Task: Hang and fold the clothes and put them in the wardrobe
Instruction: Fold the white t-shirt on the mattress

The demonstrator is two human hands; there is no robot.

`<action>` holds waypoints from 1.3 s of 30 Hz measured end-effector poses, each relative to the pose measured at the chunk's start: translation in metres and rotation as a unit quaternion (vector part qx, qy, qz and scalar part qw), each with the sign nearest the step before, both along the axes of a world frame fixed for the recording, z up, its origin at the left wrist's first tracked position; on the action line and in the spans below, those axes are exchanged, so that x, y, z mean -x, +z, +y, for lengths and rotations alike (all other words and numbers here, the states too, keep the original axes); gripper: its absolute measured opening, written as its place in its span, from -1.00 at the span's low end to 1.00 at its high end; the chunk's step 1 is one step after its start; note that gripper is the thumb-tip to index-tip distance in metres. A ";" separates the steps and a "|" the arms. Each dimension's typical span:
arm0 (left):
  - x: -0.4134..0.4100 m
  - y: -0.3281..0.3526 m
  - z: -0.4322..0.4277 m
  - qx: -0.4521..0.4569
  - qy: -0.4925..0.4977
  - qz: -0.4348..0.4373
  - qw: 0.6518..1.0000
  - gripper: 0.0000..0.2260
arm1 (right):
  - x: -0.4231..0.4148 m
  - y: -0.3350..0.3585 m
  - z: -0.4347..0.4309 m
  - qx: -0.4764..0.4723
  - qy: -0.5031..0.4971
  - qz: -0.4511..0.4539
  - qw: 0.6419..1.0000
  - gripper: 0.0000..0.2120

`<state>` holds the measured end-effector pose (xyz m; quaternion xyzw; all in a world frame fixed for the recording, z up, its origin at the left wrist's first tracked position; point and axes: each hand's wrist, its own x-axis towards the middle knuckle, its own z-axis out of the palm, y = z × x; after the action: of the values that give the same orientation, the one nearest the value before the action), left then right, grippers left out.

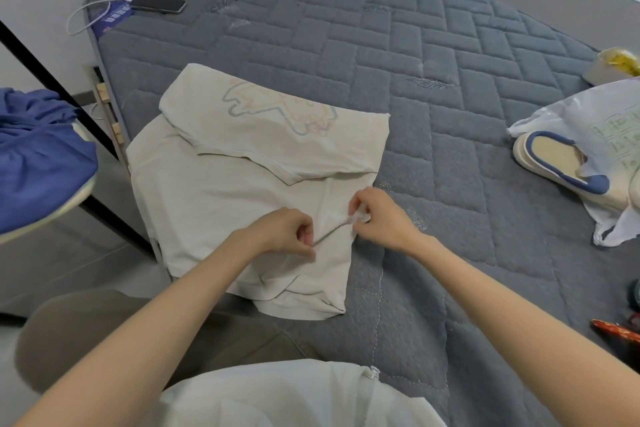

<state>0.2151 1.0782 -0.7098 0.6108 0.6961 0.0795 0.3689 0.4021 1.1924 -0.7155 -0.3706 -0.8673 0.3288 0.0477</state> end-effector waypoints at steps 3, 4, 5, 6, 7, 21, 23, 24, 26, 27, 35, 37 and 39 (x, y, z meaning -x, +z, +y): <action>0.000 0.004 -0.008 0.048 -0.037 0.018 0.998 -0.72 | -0.004 -0.001 -0.015 -0.058 0.196 -0.088 0.975 -0.75; -0.001 0.005 -0.010 0.064 -0.049 0.031 0.996 -0.66 | -0.004 -0.004 -0.019 -0.087 0.237 -0.125 0.959 -0.72; -0.003 0.004 -0.013 0.079 -0.060 0.050 0.994 -0.59 | -0.005 -0.007 -0.023 -0.118 0.262 -0.152 0.946 -0.70; -0.004 0.001 -0.016 0.092 -0.074 0.076 0.990 -0.55 | -0.005 -0.009 -0.026 -0.144 0.273 -0.165 0.937 -0.69; -0.005 -0.003 -0.020 0.097 -0.089 0.106 0.986 -0.55 | -0.005 -0.010 -0.028 -0.164 0.278 -0.169 0.931 -0.71; -0.004 -0.016 -0.043 0.198 -0.088 -0.021 0.976 -0.67 | 0.004 0.005 -0.037 -0.002 0.274 -0.310 0.911 -0.82; -0.003 -0.014 -0.041 0.203 -0.083 -0.026 0.975 -0.58 | 0.010 0.009 -0.033 0.043 0.260 -0.325 0.908 -0.80; -0.002 -0.013 -0.040 0.197 -0.075 -0.036 0.977 -0.58 | 0.013 0.012 -0.031 0.059 0.250 -0.320 0.912 -0.80; 0.003 -0.010 -0.039 0.176 -0.060 -0.066 0.980 -0.67 | 0.016 0.016 -0.025 0.065 0.215 -0.287 0.931 -0.84; 0.006 -0.008 -0.038 0.163 -0.052 -0.078 0.982 -0.72 | 0.017 0.018 -0.022 0.054 0.194 -0.265 0.943 -0.86; 0.060 0.009 -0.004 0.031 0.077 -0.080 0.993 -0.85 | 0.052 0.026 0.017 -0.056 0.044 -0.101 0.992 -0.84; 0.076 0.012 0.014 -0.020 0.112 -0.039 0.993 -0.84 | 0.067 0.029 0.034 -0.079 0.021 -0.062 0.995 -0.81; 0.093 0.016 0.035 -0.061 0.150 -0.013 0.987 -0.81 | 0.082 0.030 0.056 -0.104 0.005 -0.044 0.994 -0.78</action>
<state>0.1217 1.1128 -0.6935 0.5193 0.7691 0.1839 0.3240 0.3199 1.2482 -0.6850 -0.3738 -0.8998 0.2205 0.0458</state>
